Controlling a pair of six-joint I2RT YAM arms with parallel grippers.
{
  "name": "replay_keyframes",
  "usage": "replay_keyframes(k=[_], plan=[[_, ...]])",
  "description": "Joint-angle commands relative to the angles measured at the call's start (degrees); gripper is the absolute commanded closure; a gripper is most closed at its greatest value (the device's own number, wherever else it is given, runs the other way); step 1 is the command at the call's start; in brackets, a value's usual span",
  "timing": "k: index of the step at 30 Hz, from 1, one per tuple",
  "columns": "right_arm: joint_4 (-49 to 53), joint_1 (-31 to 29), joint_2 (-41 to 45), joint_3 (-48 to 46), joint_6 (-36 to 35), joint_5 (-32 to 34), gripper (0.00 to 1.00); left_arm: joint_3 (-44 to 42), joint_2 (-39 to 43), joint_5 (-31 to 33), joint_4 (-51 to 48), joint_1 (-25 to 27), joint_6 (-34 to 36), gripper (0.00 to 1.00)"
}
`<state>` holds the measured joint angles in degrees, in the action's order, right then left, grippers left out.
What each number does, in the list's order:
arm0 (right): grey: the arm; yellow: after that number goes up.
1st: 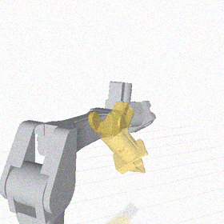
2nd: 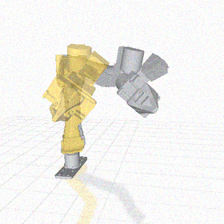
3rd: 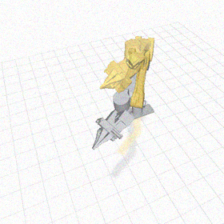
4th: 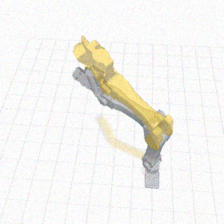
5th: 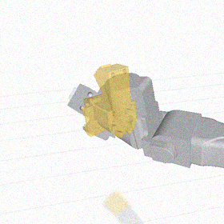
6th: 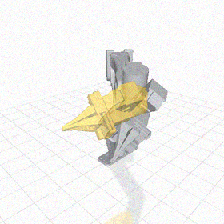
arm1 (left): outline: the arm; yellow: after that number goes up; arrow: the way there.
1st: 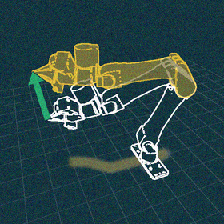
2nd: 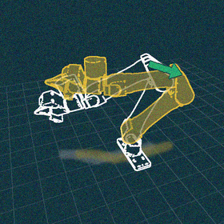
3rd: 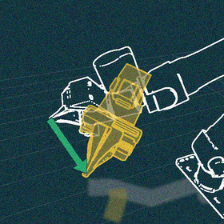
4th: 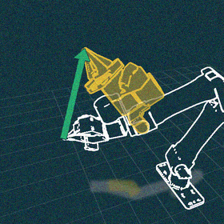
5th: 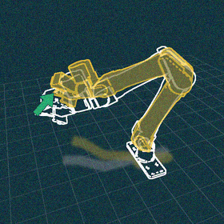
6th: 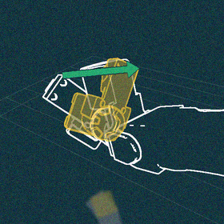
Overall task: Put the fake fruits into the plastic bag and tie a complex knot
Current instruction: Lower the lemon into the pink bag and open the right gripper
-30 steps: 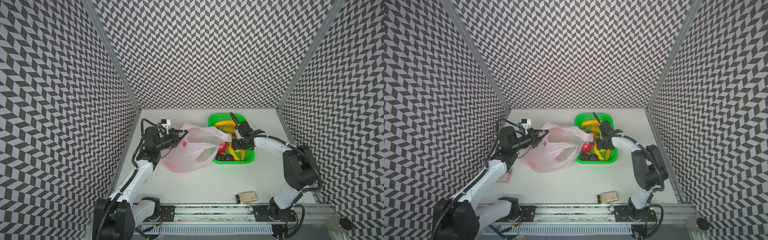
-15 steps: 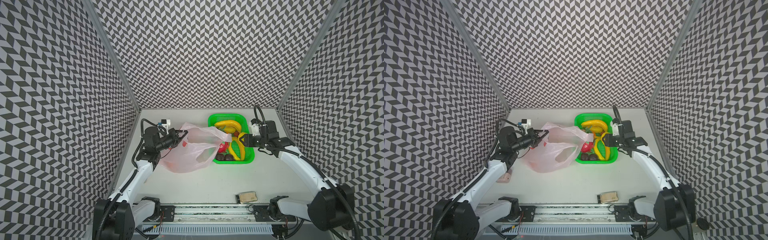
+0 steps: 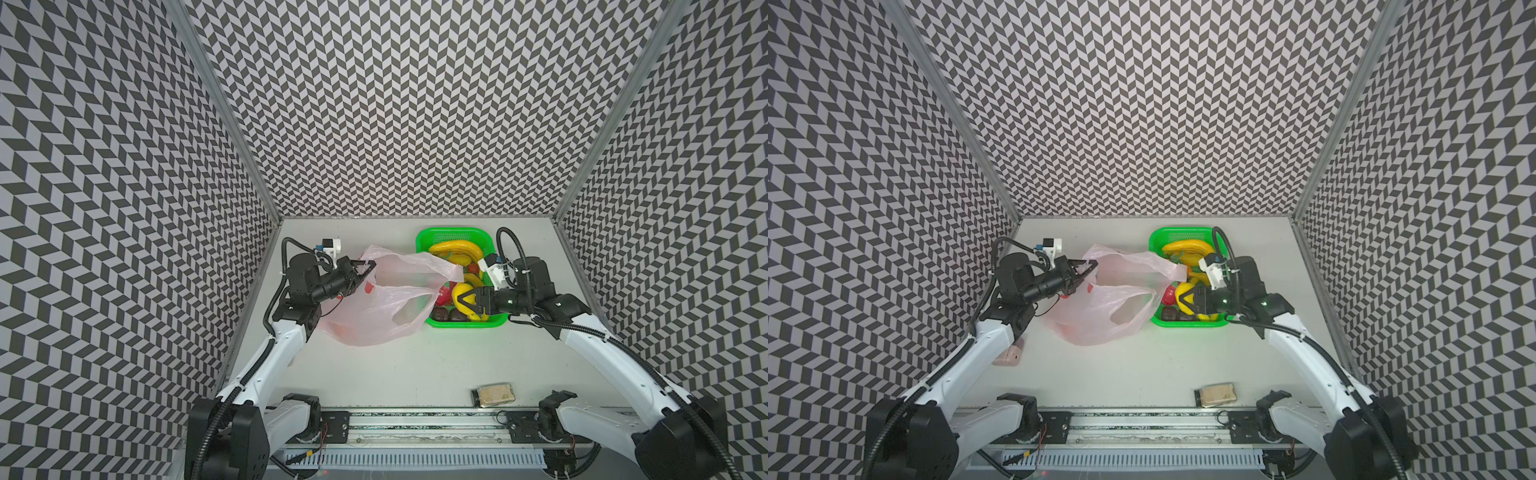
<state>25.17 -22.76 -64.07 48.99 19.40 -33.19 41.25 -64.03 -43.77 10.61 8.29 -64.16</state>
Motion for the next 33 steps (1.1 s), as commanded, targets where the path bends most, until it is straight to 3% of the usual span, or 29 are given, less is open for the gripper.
replay_keyframes(k=[1, 10, 17, 24, 33], plan=[[-9.8, -2.7, -0.8, 0.6, 4.2, -2.3, 0.49, 0.3, 0.7, -0.3, -0.2, 0.6, 0.3, 1.0], [-20.0, -9.8, -9.1, 5.8, 7.6, 0.5, 0.49, 1.5, 0.4, -1.4, -1.9, 0.7, 2.1, 1.0], [-22.2, -15.0, -17.0, 11.1, 6.6, 6.2, 0.48, 1.6, 0.4, -1.6, -1.9, 0.8, 1.9, 1.0], [-22.4, -17.3, -24.1, 13.8, 5.6, 6.0, 0.45, 1.7, 0.7, -1.4, -1.8, 0.8, 1.6, 1.0], [-20.6, -17.6, -25.9, 14.5, 4.6, 6.3, 0.26, 2.0, 0.5, -1.3, -1.8, 0.8, 1.5, 1.0]])
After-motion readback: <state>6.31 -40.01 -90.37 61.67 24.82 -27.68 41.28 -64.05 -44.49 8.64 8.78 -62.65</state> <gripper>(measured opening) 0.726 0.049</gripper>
